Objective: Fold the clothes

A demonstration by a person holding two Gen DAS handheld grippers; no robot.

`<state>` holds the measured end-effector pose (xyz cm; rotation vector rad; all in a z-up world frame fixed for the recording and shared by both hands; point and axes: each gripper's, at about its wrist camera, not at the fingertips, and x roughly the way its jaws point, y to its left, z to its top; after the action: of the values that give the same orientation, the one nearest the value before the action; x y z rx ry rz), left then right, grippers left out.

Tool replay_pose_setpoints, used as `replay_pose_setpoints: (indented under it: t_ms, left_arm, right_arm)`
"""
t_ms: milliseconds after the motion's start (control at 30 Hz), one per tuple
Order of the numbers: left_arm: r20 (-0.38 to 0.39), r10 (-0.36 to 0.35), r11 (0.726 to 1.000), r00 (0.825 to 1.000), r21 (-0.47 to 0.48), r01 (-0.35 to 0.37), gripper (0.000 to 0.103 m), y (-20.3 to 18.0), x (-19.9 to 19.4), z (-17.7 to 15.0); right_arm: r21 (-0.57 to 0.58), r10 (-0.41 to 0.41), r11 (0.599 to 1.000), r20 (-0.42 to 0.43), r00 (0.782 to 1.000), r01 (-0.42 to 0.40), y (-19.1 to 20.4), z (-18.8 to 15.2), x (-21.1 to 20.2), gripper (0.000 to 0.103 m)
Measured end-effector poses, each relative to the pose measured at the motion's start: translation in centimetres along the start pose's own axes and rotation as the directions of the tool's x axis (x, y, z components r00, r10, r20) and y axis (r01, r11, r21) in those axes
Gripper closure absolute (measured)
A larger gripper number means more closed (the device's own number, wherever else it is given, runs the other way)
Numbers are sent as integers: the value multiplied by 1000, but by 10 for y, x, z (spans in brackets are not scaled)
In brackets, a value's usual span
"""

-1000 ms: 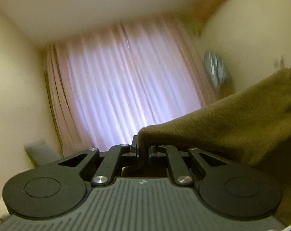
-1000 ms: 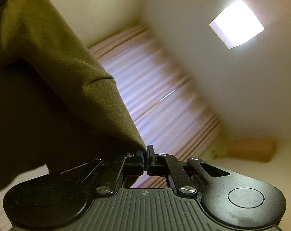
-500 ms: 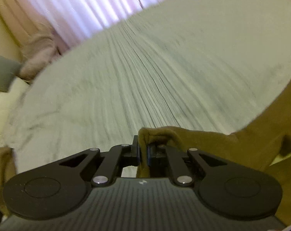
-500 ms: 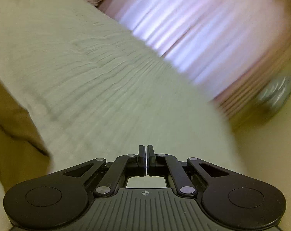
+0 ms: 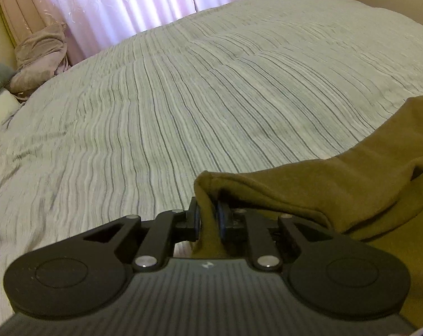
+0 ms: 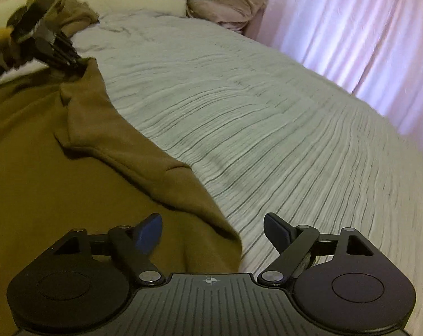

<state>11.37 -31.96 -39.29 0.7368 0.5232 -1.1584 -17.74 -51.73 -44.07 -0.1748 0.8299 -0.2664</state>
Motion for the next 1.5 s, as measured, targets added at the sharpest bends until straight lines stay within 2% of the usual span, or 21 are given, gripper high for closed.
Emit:
replay_pose_setpoints:
  t_ms: [100, 133, 200, 233, 367, 467, 633, 800, 833, 867, 900, 933, 967, 1000, 1033, 1067, 1133, 1267, 1367, 1433, 1500]
  left_arm:
    - [-5, -10, 1000, 1000, -3, 10, 94, 2, 17, 3]
    - [-3, -12, 1000, 1000, -4, 12, 96, 1, 17, 1]
    - [8, -9, 1000, 1000, -10, 9, 99, 0, 16, 0]
    - [18, 3, 1000, 1000, -10, -3, 99, 1, 14, 2]
    - [89, 27, 1000, 996, 8, -28, 99, 1, 1, 17]
    - [128, 26, 999, 991, 33, -31, 99, 0, -5, 38]
    - [181, 75, 992, 981, 89, -92, 99, -6, 11, 78]
    - [227, 106, 986, 968, 104, -132, 98, -15, 48, 118]
    - [216, 113, 984, 970, 114, -140, 97, -19, 60, 121]
    - [199, 120, 981, 972, 124, -147, 89, -24, 73, 123]
    - [157, 133, 978, 979, 138, -155, 78, -29, 87, 121]
    - [110, 147, 975, 983, 152, -163, 75, -34, 102, 117]
    - [84, 168, 968, 982, 176, -180, 73, -39, 112, 110]
    - [70, 183, 961, 981, 198, -194, 72, -43, 117, 100]
    - [70, 196, 957, 978, 206, -206, 72, -43, 117, 91]
    - [83, 195, 957, 977, 200, -208, 72, -41, 112, 83]
    - [87, 190, 968, 978, 148, -201, 72, -23, 92, 75]
    - [71, 167, 986, 983, -35, -164, 72, 27, 33, 56]
    - [92, 170, 975, 981, -161, -154, 73, 59, -33, 15]
    - [76, 162, 962, 984, -233, -140, 73, 57, -73, -24]
    - [57, 150, 945, 987, -303, -126, 75, 52, -113, -64]
  right_arm:
    - [-50, -15, 999, -17, 1000, 15, 8, 1, 2, 22]
    - [-56, -16, 998, -23, 1000, 15, 10, 2, 4, 34]
    - [-32, 10, 999, -40, 999, -12, 11, 2, 25, 86]
    - [-19, 16, 1000, -40, 999, -16, 10, 2, 31, 102]
    - [47, -68, 997, 59, 996, 66, 2, 5, 7, 102]
    - [76, -177, 983, 104, 979, 170, -11, 9, -11, 102]
    - [101, -294, 953, 91, 952, 285, -42, 24, -17, 102]
    - [106, -408, 910, 47, 912, 402, -73, 36, 11, 102]
    - [118, -435, 896, 42, 899, 428, -79, 37, 19, 102]
    - [132, -453, 885, 27, 891, 446, -85, 37, 27, 101]
    - [152, -446, 884, -9, 895, 442, -89, 34, 37, 101]
    - [171, -438, 882, -45, 898, 439, -93, 31, 47, 99]
    - [183, -419, 884, -93, 903, 429, -96, 29, 58, 71]
    - [168, -393, 893, -161, 905, 417, -96, 24, 72, 52]
    - [145, -424, 881, -180, 887, 451, -93, 17, 78, 38]
    - [149, -461, 863, -157, 874, 482, -92, 12, 75, 35]
    - [258, -452, 842, -145, 880, 474, -102, 7, 56, 35]
    - [445, -475, 766, -94, 875, 464, -115, -6, -28, 35]
    - [628, -445, 682, -52, 894, 376, -103, -37, -127, 35]
    - [760, -426, 580, -22, 905, 292, -83, -75, -194, 35]
    - [864, -405, 462, 2, 914, 203, -50, -119, -249, 35]
